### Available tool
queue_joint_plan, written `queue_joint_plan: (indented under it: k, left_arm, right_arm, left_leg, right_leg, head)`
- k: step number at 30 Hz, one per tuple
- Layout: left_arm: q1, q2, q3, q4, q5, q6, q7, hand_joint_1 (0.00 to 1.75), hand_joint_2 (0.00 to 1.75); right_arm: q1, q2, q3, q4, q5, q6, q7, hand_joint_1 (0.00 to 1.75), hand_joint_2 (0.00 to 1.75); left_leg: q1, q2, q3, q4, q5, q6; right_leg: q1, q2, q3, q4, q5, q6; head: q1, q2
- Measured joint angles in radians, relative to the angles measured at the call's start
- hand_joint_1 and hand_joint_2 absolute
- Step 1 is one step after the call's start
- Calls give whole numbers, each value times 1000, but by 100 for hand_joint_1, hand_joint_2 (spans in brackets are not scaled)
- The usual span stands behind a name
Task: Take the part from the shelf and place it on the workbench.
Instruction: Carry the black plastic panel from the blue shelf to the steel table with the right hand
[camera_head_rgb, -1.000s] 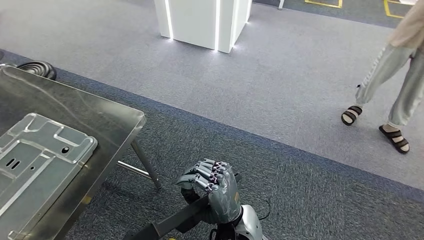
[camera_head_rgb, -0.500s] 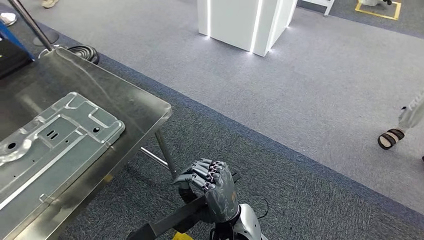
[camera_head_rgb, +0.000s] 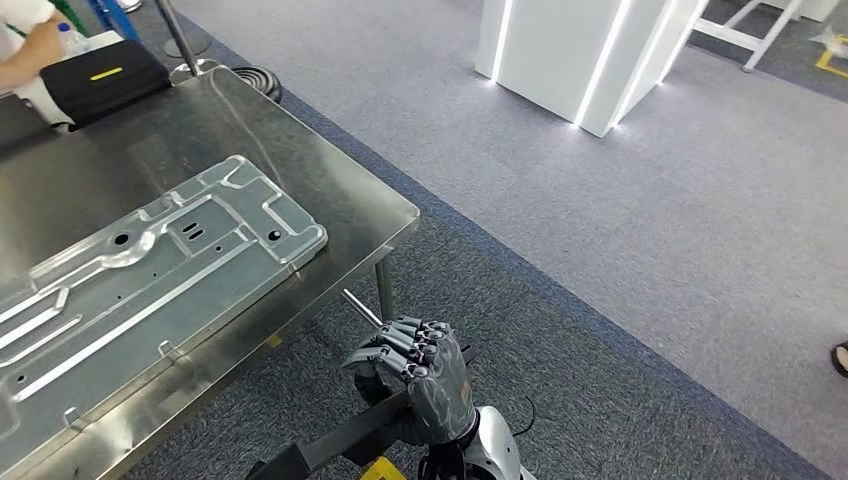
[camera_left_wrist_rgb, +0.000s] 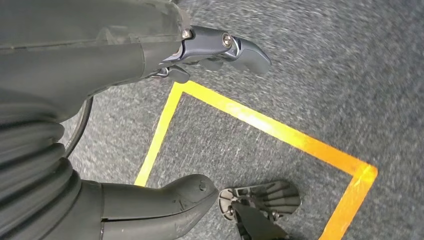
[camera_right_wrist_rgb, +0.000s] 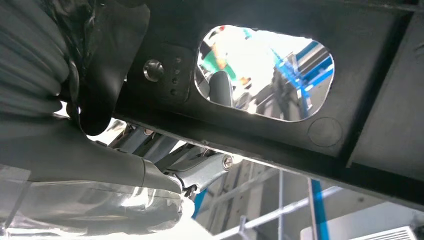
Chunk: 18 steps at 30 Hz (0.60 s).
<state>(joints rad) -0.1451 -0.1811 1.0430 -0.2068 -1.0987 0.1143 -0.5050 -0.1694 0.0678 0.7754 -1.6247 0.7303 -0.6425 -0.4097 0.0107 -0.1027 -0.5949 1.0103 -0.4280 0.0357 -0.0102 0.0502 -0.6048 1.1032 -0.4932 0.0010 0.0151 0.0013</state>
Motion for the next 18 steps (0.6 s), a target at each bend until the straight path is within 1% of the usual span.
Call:
queue_joint_plan:
  k: [1, 2, 3, 4, 5, 6, 7, 8, 9, 10, 11, 12, 13, 14, 15, 16, 17, 18]
  left_arm:
    - [0, -1, 0, 0, 1, 2, 0, 0, 175]
    - [0, -1, 0, 0, 2, 4, 0, 0, 175]
    - [1, -1, 0, 0, 5, 8, 0, 0, 175]
    - [3, 0, 0, 0, 11, 14, 0, 0, 175]
    - [4, 0, 0, 0, 19, 22, 0, 0, 175]
    - [5, 1, 0, 0, 28, 32, 1, 0, 175]
    - [3, 2, 1, 0, 37, 41, 2, 0, 175]
    - [1, 1, 2, 0, 44, 48, 3, 0, 175]
    - [-2, 1, 4, 0, 49, 53, 5, 0, 175]
    - [-4, 1, 5, 0, 53, 55, 6, 0, 175]
    - [-4, 1, 7, 0, 56, 56, 7, 0, 175]
    - [-3, 2, 9, 0, 59, 56, 8, 0, 175]
    - [-2, 2, 10, 0, 61, 56, 9, 0, 175]
    - [-2, 3, 11, 0, 63, 57, 9, 0, 175]
    - [-3, 3, 11, 0, 64, 60, 9, 0, 175]
    - [-5, 2, 12, 0, 65, 63, 9, 0, 175]
    - [-5, 2, 12, 0, 66, 67, 8, 0, 175]
    - [-5, 1, 12, 0, 66, 72, 7, 0, 175]
  right_arm:
    - [0, 0, 0, 0, 0, -1, 0, 175, 175]
    - [0, 0, 0, 0, 1, -2, 0, 175, 175]
    - [0, 0, 0, 0, 1, -3, 0, 175, 175]
    - [1, 0, 0, -1, 2, -5, 0, 175, 175]
    - [1, 1, 0, -1, 4, -6, 0, 175, 175]
    - [1, 2, 0, -2, 5, -8, 0, 175, 175]
    - [1, 2, 0, -2, 7, -10, -1, 175, 175]
    - [2, 2, 0, -3, 9, -11, -1, 175, 175]
    - [2, 1, 0, -3, 10, -12, -1, 175, 175]
    - [3, 1, 0, -3, 11, -12, -1, 175, 175]
    - [3, 0, 0, -3, 12, -12, -1, 175, 175]
    - [3, 0, 0, -3, 12, -12, -1, 175, 175]
    - [3, 0, 0, -3, 12, -12, -1, 175, 175]
    - [3, 0, 0, -3, 12, -12, -1, 175, 175]
    - [3, 0, 0, -3, 12, -12, -1, 175, 175]
    - [3, -1, 0, -3, 12, -12, -1, 175, 175]
    - [3, -1, 0, -3, 12, -12, -1, 175, 175]
    - [2, -1, 0, -3, 13, -12, -1, 175, 175]
  left_leg:
    - [0, -12, -3, 1, 0, -4]
    - [2, -23, -6, 2, 1, -10]
    - [4, -33, -9, 1, 2, -18]
    - [4, -43, -11, -2, 4, -26]
    - [3, -35, -14, 1, 2, -31]
    - [1, -11, -22, 15, -9, -35]
    - [0, 21, -37, 47, -30, -39]
    - [1, 59, -63, 101, -60, -41]
    - [3, 81, -96, 167, -93, -46]
    - [5, 91, -125, 227, -116, -50]
    - [8, 96, -143, 264, -124, -55]
    - [10, 99, -141, 262, -112, -58]
    - [12, 106, -118, 220, -84, -61]
    - [14, 122, -80, 150, -51, -63]
    - [12, 141, -44, 87, -28, -62]
    - [11, 156, -19, 40, -13, -56]
    - [8, 164, -7, 16, -10, -49]
    - [5, 160, -8, 15, -13, -41]
  right_leg:
    - [1, 19, 21, -49, 17, -5]
    - [2, 31, 31, -74, 22, -9]
    - [4, 28, 33, -81, 19, -11]
    - [2, 16, 35, -86, 22, -13]
    - [1, 4, 40, -95, 26, -17]
    - [-2, -9, 46, -105, 30, -22]
    - [-5, -25, 51, -114, 34, -26]
    - [-3, -41, 54, -118, 34, -29]
    - [-2, -57, 55, -118, 33, -31]
    - [-1, -74, 56, -117, 30, -31]
    - [-1, -90, 56, -115, 27, -30]
    - [-2, -104, 56, -112, 24, -28]
    - [-3, -118, 58, -108, 19, -25]
    - [-4, -130, 59, -103, 14, -21]
    - [-2, -141, 61, -98, 7, -15]
    - [0, -150, 62, -93, 2, -9]
    - [3, -158, 64, -89, -3, -3]
    - [6, -165, 66, -89, -5, 2]
  head:
    - [0, 0]
    - [0, 0]
    - [0, 0]
    - [0, 0]
    - [0, 0]
    - [-1, 0]
    - [-2, 0]
    - [-3, 0]
    - [-4, 0]
    - [-4, 0]
    - [-4, 0]
    - [-4, 0]
    - [-4, 0]
    - [-4, 0]
    - [-4, 0]
    - [-4, 0]
    - [-4, 0]
    - [-3, 0]
